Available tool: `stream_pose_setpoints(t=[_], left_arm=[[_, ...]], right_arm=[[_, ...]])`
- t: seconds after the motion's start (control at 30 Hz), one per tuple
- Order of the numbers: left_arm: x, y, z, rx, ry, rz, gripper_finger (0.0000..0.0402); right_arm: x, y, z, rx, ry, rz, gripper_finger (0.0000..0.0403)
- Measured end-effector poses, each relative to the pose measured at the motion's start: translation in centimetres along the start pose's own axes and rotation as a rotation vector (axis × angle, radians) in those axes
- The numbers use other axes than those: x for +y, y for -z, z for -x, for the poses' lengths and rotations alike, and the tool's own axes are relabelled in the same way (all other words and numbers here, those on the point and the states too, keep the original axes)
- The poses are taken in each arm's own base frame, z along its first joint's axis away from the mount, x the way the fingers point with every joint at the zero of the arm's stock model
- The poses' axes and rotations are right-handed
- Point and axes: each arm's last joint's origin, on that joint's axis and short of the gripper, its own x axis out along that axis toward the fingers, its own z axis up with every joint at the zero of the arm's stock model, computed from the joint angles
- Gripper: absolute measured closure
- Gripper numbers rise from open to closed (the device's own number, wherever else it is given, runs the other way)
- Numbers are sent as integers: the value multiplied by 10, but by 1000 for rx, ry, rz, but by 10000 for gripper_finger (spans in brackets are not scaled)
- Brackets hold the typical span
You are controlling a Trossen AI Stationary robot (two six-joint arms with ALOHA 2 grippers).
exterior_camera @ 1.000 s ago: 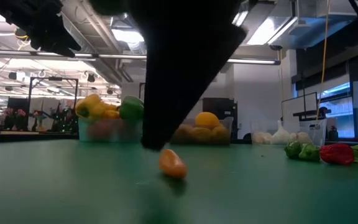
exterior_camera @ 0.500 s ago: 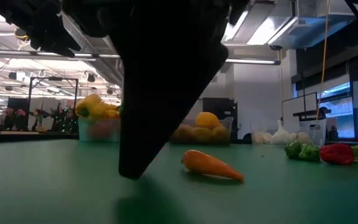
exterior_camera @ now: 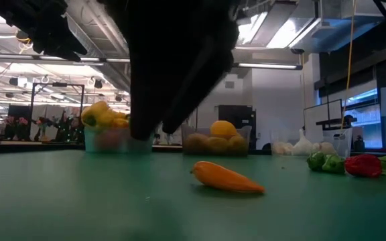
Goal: Sort produce into baskets
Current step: Put the yellow chili pepper into the dark blue bin
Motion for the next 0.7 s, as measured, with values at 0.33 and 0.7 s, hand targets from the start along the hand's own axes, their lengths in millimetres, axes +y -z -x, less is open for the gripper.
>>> stream_pose_setpoints(t=[0.33, 0.7], left_arm=[[0, 0, 0, 0, 0, -1, 93], [0, 0, 0, 0, 0, -2, 93]], right_arm=[[6, 11, 3, 61, 0, -140, 139], [-13, 12, 40, 38, 118, -147, 139]])
